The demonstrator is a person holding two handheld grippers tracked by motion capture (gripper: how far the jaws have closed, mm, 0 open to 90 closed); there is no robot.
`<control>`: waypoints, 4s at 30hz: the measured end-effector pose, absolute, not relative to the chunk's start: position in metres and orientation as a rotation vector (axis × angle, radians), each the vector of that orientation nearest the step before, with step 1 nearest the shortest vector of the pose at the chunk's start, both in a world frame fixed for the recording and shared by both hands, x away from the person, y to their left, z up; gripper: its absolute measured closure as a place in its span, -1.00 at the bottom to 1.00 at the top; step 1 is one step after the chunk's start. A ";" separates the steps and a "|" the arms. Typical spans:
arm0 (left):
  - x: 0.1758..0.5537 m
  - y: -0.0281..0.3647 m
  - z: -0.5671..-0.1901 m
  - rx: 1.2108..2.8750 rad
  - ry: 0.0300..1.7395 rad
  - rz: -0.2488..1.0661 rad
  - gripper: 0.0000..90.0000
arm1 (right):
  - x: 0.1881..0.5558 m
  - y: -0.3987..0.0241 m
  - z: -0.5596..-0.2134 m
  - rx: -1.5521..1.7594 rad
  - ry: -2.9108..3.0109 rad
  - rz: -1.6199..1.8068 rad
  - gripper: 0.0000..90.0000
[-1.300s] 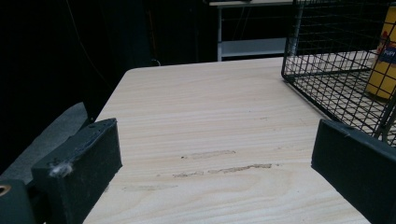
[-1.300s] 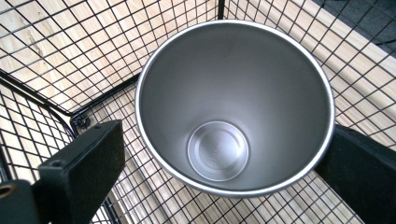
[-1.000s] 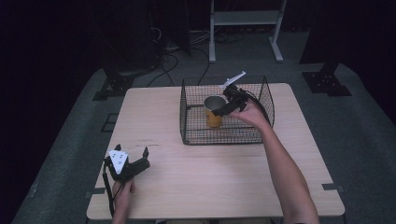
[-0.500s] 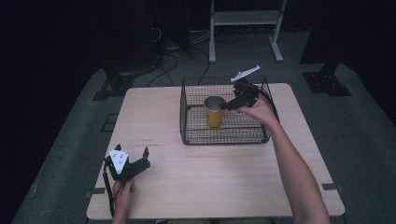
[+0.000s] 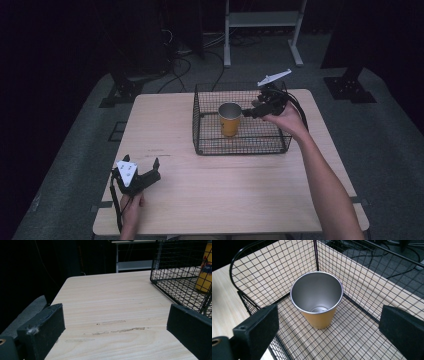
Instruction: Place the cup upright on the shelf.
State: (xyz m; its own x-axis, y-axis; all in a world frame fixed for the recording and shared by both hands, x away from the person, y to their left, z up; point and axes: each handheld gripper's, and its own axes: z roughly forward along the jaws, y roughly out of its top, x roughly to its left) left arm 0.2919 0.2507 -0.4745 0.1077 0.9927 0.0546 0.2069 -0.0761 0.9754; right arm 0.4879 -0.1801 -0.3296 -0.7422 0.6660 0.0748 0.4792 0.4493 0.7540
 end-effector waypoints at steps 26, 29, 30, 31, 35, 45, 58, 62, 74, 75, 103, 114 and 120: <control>0.292 0.251 -0.475 1.460 1.253 1.074 -0.98 | 0.460 -0.211 -0.332 1.014 2.441 1.227 -0.94; 0.292 0.250 -0.475 1.461 1.252 1.074 -0.98 | 0.455 -0.214 -0.333 1.011 2.446 1.246 -0.94; 0.292 0.250 -0.475 1.461 1.252 1.075 -0.98 | 0.453 -0.215 -0.334 1.010 2.445 1.250 -0.94; 0.292 0.250 -0.475 1.461 1.252 1.075 -0.98 | 0.451 -0.216 -0.335 1.008 2.445 1.253 -0.94; 0.292 0.250 -0.475 1.461 1.252 1.075 -0.98 | 0.445 -0.218 -0.337 1.002 2.449 1.259 -0.94; 0.292 0.250 -0.475 1.462 1.252 1.075 -0.98 | 0.433 -0.225 -0.341 0.985 2.454 1.286 -0.94; 0.292 0.250 -0.475 1.462 1.252 1.076 -0.98 | 0.410 -0.240 -0.352 0.985 2.415 1.377 -0.94; 0.292 0.250 -0.475 1.463 1.252 1.078 -0.98 | 0.402 -0.245 -0.359 0.991 2.411 1.401 -0.94; 0.292 0.250 -0.475 1.461 1.253 1.078 -0.98 | 0.383 -0.260 -0.378 1.007 2.395 1.422 -0.94; 0.292 0.250 -0.475 1.462 1.253 1.079 -0.98 | 0.381 -0.261 -0.380 1.011 2.387 1.423 -0.94; 0.292 0.250 -0.475 1.465 1.252 1.081 -0.98 | 0.350 -0.275 -0.408 1.029 2.388 1.433 -0.94; 0.292 0.250 -0.475 1.466 1.253 1.081 -0.98 | 0.337 -0.285 -0.419 1.054 2.375 1.435 -0.94; 0.292 0.250 -0.475 1.466 1.252 1.082 -0.98 | 0.331 -0.291 -0.425 1.071 2.363 1.443 -0.94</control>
State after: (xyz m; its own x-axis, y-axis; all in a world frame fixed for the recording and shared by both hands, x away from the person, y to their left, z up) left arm 0.2917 0.2496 -0.4747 0.1051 0.9924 0.0644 0.2075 -0.0852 0.9745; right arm 0.3307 -0.2907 -0.4248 -0.7266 0.6539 0.2111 0.4864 0.2725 0.8301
